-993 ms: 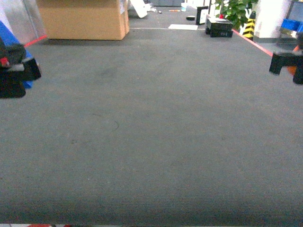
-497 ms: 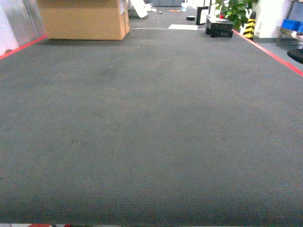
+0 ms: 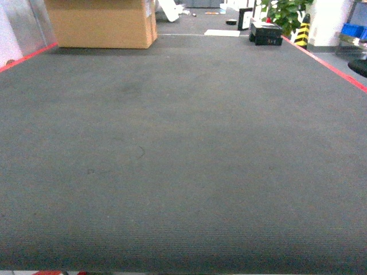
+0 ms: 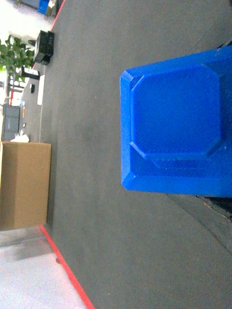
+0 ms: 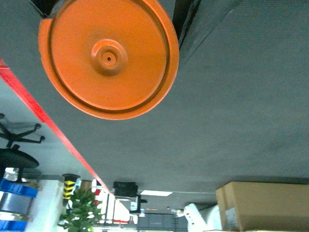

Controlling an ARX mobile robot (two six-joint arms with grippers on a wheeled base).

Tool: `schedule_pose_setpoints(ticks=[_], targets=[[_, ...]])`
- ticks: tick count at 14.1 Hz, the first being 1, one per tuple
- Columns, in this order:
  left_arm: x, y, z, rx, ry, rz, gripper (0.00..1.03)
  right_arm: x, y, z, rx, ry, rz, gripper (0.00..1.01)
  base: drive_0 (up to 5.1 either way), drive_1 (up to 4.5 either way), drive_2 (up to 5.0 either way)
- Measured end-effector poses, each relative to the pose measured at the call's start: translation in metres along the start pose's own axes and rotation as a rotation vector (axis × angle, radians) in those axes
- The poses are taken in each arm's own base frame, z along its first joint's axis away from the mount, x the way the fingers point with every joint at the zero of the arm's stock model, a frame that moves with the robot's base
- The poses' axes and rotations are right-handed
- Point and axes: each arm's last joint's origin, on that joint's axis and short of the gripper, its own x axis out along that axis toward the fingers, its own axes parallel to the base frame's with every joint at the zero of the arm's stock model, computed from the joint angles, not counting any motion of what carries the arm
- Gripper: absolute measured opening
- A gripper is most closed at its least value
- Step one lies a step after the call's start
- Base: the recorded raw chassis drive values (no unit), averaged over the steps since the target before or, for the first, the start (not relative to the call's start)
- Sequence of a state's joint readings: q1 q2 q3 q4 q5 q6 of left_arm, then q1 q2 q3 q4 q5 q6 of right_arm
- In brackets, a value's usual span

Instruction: Sort blue parts and orange caps into right shelf containers

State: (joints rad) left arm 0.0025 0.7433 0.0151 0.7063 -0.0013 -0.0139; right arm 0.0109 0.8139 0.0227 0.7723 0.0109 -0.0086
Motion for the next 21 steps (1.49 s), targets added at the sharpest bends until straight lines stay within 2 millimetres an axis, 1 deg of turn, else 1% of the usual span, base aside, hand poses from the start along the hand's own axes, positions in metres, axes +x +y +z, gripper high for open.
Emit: schedule_pose_setpoints(ticks=[1, 3, 5, 12, 18, 19, 20, 21], targets=[[-0.004, -0.001, 0.000, 0.000, 0.001, -0.005, 0.44, -0.004, -0.003, 0.002, 0.002, -0.012, -0.018, 0.45, 0.0, 0.00, 0.0], [-0.009, -0.001, 0.003, 0.000, -0.015, -0.006, 0.44, -0.010, -0.002, 0.002, 0.001, 0.000, -0.007, 0.45, 0.0, 0.00, 0.0], [-0.015, -0.001, 0.005, 0.000, -0.019, -0.006, 0.44, -0.016, -0.002, 0.006, 0.001, -0.020, -0.007, 0.45, 0.0, 0.00, 0.0], [-0.030, -0.001, 0.007, 0.000, -0.030, -0.006, 0.44, -0.033, -0.002, 0.009, 0.001, -0.030, -0.007, 0.45, 0.0, 0.00, 0.0], [-0.039, 0.000, 0.005, 0.000, -0.017, -0.005, 0.44, -0.042, -0.002, 0.008, 0.001, -0.030, -0.007, 0.45, 0.0, 0.00, 0.0], [-0.046, 0.000, -0.001, 0.000, 0.024, -0.007, 0.44, -0.043, -0.002, 0.008, 0.001, -0.029, -0.008, 0.44, 0.0, 0.00, 0.0], [-0.048, -0.001, 0.006, 0.001, -0.041, -0.007, 0.44, -0.049, -0.002, 0.001, 0.001, 0.024, -0.004, 0.44, 0.0, 0.00, 0.0], [-0.048, 0.000, 0.003, 0.001, -0.016, -0.001, 0.44, -0.053, -0.002, 0.006, 0.001, -0.034, -0.002, 0.44, 0.0, 0.00, 0.0]])
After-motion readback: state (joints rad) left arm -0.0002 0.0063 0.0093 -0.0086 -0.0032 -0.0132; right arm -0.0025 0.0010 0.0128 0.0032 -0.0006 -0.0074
